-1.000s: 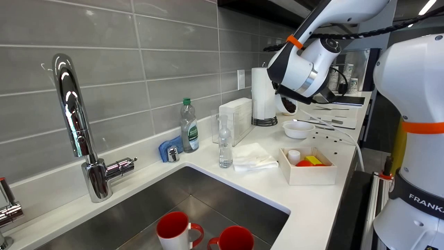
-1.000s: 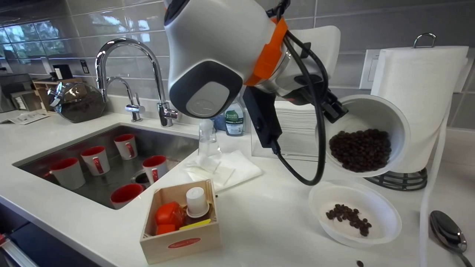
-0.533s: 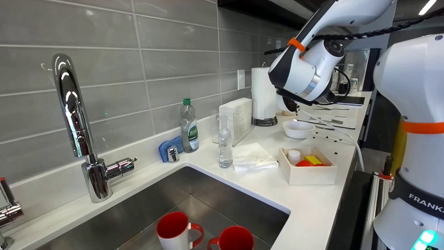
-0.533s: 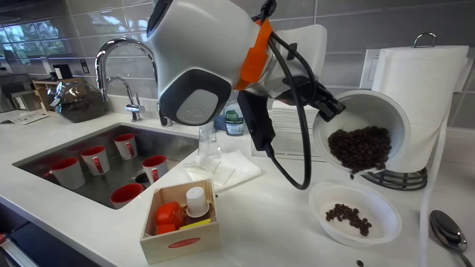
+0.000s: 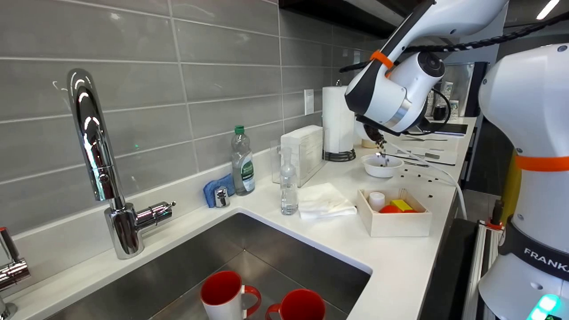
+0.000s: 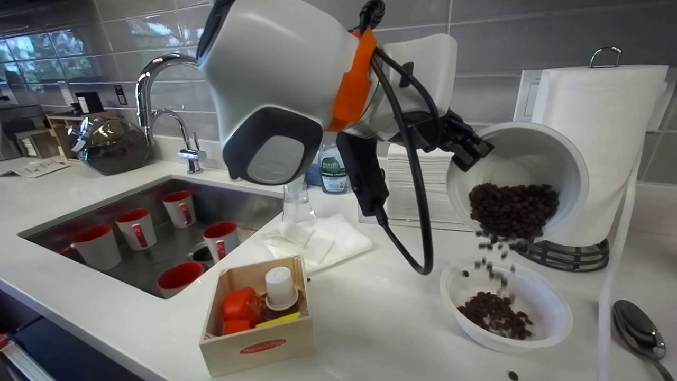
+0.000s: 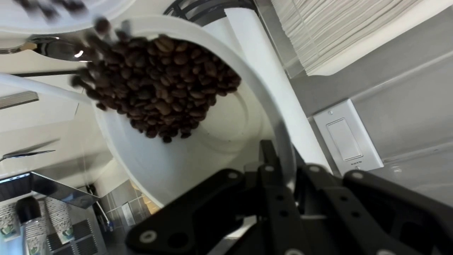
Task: Move some objects from the bowl on the left into the bowl on the right
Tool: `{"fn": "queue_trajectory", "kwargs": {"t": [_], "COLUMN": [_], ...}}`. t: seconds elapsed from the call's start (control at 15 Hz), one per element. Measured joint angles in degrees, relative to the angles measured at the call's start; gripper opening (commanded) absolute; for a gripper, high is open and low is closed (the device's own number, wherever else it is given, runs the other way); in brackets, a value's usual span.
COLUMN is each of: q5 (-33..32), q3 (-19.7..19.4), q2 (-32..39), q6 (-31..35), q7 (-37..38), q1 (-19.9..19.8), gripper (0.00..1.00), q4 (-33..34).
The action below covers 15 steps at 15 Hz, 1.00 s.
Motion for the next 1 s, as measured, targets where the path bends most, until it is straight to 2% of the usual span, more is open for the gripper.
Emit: {"fn": "queue_trajectory", "kwargs": {"t": [0.53,1.0], "q5": [-0.2,-0.3], "q3": [-0.8,-2.3], "q2": [-0.7,-0.7], "q6": [1.8,5.0], "q7": [0.0,0.0], "q1": [0.3,3.0], "gripper": [0.00,0.00], "q4": [0.0,0.2]}}
